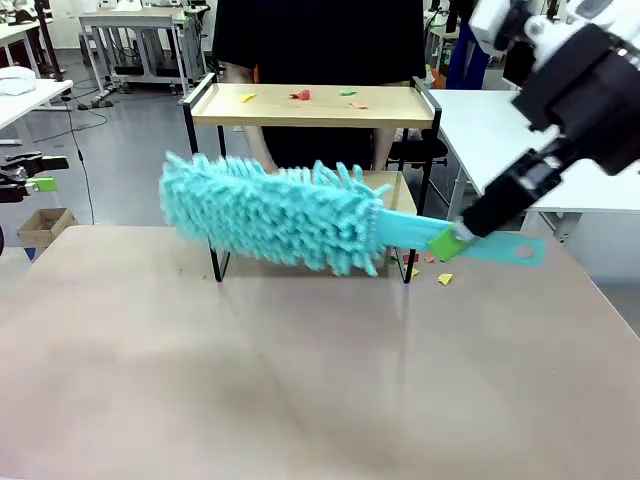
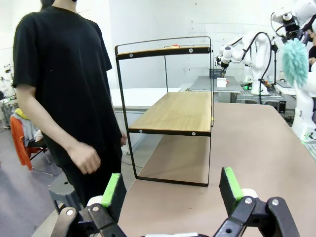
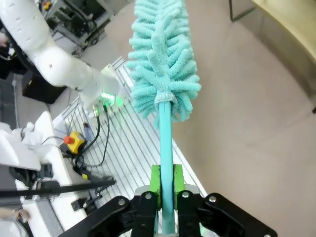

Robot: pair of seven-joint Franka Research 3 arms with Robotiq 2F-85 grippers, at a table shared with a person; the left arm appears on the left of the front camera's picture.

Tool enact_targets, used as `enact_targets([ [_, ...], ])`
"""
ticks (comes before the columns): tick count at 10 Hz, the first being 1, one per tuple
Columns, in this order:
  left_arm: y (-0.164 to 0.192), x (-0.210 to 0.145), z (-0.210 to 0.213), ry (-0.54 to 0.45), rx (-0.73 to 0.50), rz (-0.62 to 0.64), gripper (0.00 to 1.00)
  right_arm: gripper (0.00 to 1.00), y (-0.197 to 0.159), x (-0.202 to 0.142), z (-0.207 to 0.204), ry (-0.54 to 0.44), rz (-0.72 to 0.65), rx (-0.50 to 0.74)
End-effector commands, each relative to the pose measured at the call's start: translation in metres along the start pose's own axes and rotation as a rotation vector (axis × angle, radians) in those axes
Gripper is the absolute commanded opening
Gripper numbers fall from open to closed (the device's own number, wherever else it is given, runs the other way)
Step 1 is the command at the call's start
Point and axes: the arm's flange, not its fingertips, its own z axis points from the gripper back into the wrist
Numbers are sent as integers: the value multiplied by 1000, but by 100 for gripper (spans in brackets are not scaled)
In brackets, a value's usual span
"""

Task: Clean the shelf.
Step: Clean the specific section of the Shelf indicated by the human with the Duster.

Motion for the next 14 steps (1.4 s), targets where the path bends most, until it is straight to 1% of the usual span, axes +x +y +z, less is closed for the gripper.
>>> enact_targets([
  [1,-2,3,0,-2,1,-5,100,13,41,30,-16,-125,8,-70],
  [2,-2,3,0,-2,1,-5,100,13,55,45,-17,-198,14,-85],
  [3,-2,3,0,-2,1,-5,100,13,69,63,-21,-246,18,-113],
  [4,-2,3,0,-2,1,-5,100,13,81,86,-31,-302,5,-149],
  [5,-2,3,0,-2,1,-5,100,13,84,107,-41,-342,-39,-190],
  [6,-2,3,0,-2,1,-5,100,13,83,124,-49,-343,-74,-216],
  [7,-2,3,0,-2,1,-5,100,13,81,133,-49,-338,-101,-259],
  [8,-2,3,0,-2,1,-5,100,13,88,98,-38,-337,-15,-165],
  [10,-2,3,0,-2,1,-5,100,13,88,98,-38,-337,-15,-165],
  [11,-2,3,0,-2,1,-5,100,13,80,115,-51,-329,-25,-194],
  [12,-2,3,0,-2,1,-5,100,13,85,140,-73,-419,-187,-340],
  [13,-2,3,0,-2,1,-5,100,13,95,166,-84,-421,-221,-433],
  [14,-2,3,0,-2,1,-5,100,13,99,186,-91,-444,-272,-492],
])
